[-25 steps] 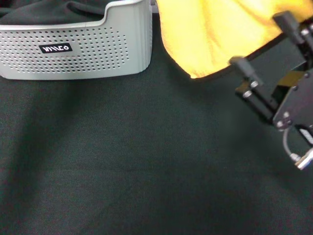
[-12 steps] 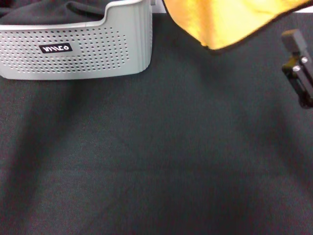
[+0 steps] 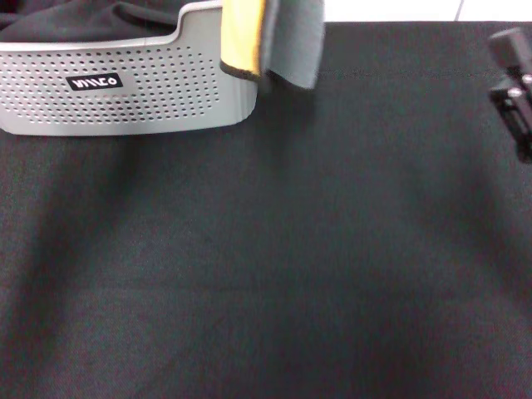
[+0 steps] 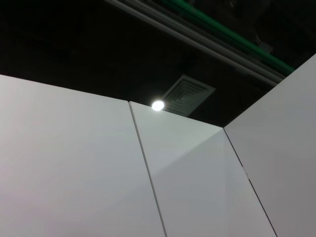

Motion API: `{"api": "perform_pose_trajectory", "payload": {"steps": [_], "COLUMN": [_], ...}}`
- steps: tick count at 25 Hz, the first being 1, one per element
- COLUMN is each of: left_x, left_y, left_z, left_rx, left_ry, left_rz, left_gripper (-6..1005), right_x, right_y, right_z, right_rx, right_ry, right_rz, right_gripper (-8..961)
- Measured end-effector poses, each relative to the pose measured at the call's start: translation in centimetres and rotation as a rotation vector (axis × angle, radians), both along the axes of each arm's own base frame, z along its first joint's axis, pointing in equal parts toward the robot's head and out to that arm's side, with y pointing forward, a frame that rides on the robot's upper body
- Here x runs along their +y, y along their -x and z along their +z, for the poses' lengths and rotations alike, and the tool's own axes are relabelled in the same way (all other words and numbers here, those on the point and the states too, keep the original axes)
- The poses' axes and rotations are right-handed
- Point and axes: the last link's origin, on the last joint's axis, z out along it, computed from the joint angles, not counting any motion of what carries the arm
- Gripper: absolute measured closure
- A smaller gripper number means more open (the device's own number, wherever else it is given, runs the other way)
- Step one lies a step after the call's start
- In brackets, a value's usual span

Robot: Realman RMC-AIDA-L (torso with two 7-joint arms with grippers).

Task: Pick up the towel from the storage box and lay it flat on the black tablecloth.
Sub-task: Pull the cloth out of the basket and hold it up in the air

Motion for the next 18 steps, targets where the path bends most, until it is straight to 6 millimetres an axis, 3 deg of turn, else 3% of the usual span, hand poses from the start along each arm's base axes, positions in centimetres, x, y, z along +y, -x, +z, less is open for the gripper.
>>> {"api": "perform_pose_trajectory", "payload": {"steps": [4, 5, 9, 14, 18], "left_x": [0.0, 0.0, -0.3, -0.5, -0.5], "left_y": [-0.2, -0.3, -0.9, -1.6, -1.8], "left_z": [0.0, -0.1, -0.4, -1.0, -1.3], "left_rx": [0.001, 0.003, 0.029, 0.058, 0.067], "left_ry": [-0.002, -0.004, -0.037, -0.065, -0.072], "left_rz": [-0.005, -0.008, -0.022, -0.028, -0.028], "left_gripper": [955, 955, 955, 955, 956], "right_x": [1.3, 2.3, 3.0, 2.0, 0.5], "right_y": [0.7, 1.9, 3.4, 4.6, 5.6], "right_z": [-0.9, -2.7, -5.3, -8.5, -9.4], "right_rx": [-0.042, -0.145, -0.312, -0.546, -0.648], "right_ry": [0.091, 0.155, 0.165, -0.059, -0.256], "right_rz": [0.019, 0.055, 0.096, 0.052, 0.024], "right_gripper": [339, 341, 348, 357, 364]}}
